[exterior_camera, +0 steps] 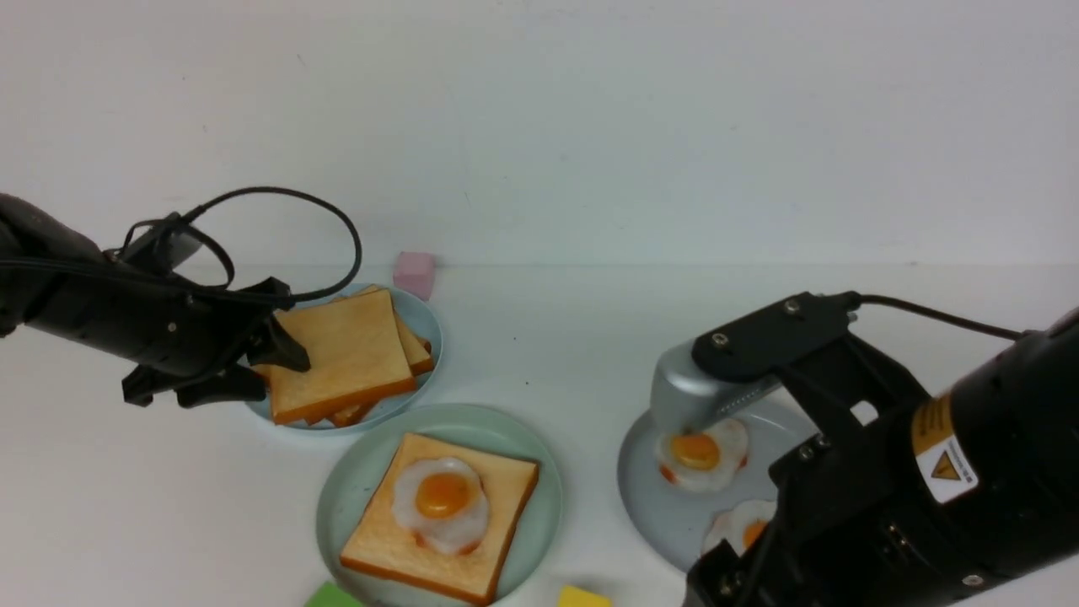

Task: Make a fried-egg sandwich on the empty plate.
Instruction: Use the left arm to grab a slice of bread

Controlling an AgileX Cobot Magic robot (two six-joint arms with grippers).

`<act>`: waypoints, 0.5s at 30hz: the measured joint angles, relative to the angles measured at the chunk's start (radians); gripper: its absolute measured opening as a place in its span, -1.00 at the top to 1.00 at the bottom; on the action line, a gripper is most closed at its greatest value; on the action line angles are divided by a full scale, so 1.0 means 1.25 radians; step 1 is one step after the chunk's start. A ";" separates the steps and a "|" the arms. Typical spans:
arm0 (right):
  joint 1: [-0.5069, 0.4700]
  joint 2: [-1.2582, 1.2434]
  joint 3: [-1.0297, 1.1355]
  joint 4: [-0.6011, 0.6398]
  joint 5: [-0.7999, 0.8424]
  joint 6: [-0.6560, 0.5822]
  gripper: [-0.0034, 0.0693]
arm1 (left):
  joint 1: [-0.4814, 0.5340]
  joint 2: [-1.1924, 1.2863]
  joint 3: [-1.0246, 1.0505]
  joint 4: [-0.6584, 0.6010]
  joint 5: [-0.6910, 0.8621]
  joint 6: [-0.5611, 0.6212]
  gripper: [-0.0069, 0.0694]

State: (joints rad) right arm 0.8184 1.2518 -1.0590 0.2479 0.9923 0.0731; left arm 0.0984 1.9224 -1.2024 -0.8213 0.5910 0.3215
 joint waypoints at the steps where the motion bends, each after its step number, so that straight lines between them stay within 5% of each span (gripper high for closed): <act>1: 0.000 0.000 0.000 0.000 0.000 0.000 -0.71 | 0.000 0.006 0.000 -0.001 -0.002 0.001 -0.14; 9: 0.000 -0.001 0.000 0.000 0.004 0.000 -0.71 | 0.001 0.007 -0.002 0.000 -0.002 0.002 0.56; 15: 0.000 -0.002 0.000 -0.001 0.024 0.000 -0.71 | 0.017 -0.075 -0.002 0.073 0.032 0.006 0.61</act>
State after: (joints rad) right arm 0.8184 1.2500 -1.0590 0.2470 1.0219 0.0731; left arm 0.1202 1.8281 -1.2053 -0.7303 0.6307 0.3290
